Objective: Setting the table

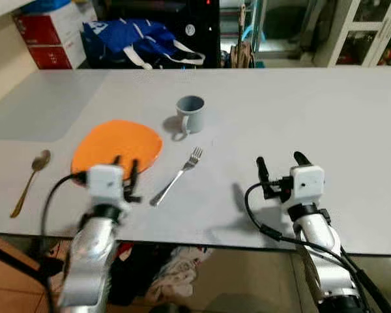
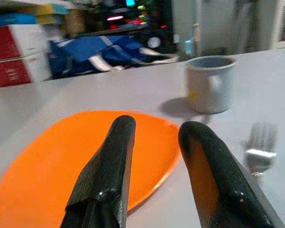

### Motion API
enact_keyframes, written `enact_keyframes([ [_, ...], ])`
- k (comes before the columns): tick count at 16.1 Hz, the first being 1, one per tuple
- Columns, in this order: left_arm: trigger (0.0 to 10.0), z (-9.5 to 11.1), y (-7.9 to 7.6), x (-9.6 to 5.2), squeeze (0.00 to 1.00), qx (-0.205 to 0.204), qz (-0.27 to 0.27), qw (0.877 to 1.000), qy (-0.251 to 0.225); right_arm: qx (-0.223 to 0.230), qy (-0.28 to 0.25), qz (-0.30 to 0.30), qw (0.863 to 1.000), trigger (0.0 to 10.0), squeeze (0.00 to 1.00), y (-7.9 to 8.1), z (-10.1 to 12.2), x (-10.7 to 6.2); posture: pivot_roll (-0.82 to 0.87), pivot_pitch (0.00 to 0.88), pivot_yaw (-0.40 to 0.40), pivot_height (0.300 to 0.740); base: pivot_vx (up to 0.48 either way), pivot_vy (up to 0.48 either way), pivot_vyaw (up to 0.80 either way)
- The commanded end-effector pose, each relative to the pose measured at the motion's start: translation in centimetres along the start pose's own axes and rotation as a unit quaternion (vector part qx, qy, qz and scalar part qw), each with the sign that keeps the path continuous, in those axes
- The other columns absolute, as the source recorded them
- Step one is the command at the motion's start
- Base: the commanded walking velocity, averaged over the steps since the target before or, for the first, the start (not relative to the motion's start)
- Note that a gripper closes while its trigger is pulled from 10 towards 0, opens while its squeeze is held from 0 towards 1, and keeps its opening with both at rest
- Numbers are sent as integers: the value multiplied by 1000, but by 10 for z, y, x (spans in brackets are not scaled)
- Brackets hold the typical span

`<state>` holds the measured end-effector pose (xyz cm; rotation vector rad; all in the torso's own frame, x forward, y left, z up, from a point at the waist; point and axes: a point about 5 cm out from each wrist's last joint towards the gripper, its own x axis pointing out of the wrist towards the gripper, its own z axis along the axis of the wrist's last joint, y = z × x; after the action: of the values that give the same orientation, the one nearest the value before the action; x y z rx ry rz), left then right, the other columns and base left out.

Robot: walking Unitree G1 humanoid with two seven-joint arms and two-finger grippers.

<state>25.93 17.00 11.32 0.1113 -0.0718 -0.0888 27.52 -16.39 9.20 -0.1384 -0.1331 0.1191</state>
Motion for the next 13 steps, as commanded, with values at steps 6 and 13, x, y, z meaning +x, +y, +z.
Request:
enact_keyframes([
  [6, 10000, 12, -1, 14, 0, 6, -10, 1000, 3, -4, -8, 11, 1000, 10000, 0, 5, 3, -6, -153, 0, 89, 722, 0, 472, 0],
  [13, 10000, 13, -12, 17, 0, 7, -19, 1000, 16, -5, -2, 19, 1000, 10000, 0, 7, 1, -11, -157, 0, 92, 722, 128, 65, 0],
])
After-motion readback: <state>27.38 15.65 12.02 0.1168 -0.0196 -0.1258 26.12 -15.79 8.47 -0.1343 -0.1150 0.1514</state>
